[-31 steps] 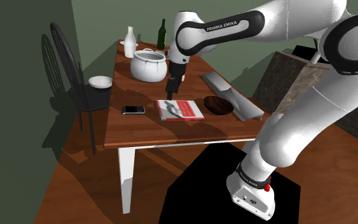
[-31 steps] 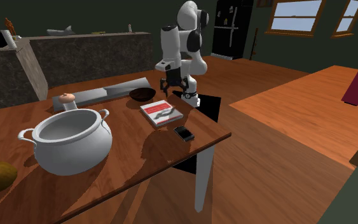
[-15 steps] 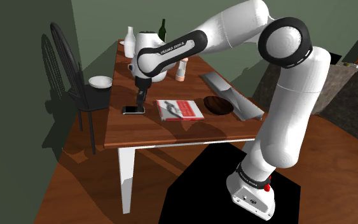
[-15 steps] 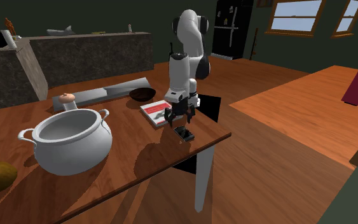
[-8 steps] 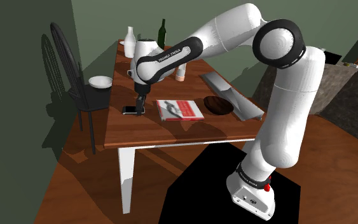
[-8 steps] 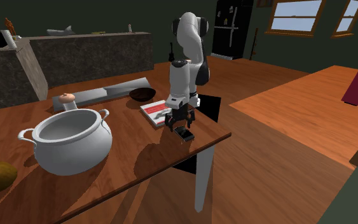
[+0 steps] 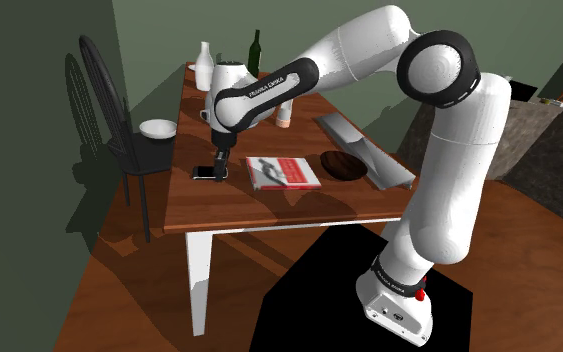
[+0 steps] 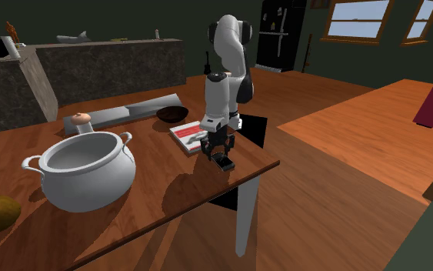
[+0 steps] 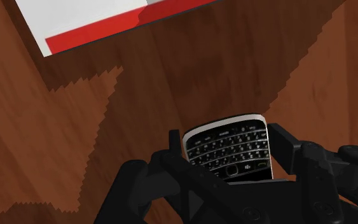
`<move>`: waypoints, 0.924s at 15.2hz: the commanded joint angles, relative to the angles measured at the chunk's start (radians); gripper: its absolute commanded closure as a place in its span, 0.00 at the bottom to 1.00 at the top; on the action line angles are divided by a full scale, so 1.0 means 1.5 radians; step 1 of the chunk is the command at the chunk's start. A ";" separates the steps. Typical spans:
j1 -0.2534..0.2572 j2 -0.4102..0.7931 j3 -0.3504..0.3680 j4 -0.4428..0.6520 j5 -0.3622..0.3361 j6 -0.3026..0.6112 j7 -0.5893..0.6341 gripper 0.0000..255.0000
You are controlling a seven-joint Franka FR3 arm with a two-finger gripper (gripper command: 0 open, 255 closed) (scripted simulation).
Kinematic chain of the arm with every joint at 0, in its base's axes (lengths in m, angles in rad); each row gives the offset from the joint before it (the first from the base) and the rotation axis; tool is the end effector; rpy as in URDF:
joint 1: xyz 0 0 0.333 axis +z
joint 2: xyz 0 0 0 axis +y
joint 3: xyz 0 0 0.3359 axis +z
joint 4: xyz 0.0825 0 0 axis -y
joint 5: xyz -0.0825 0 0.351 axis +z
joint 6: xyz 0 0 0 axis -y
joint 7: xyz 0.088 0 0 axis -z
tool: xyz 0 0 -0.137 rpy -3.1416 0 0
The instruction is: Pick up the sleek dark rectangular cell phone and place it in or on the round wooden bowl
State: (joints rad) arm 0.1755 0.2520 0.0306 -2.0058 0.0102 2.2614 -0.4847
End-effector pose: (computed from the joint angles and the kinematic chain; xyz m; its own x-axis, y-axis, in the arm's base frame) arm 0.5637 0.1177 0.3423 0.7755 0.6313 0.0104 0.6314 -0.7754 -0.0120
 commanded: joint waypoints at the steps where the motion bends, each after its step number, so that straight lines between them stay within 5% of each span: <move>1: 0.000 0.000 0.000 0.000 0.000 0.000 0.000 1.00; 14: 0.000 -0.032 0.000 0.024 0.001 -0.056 0.000 1.00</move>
State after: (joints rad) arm 0.1750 0.2131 0.0308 -1.9726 0.0110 2.1898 -0.4848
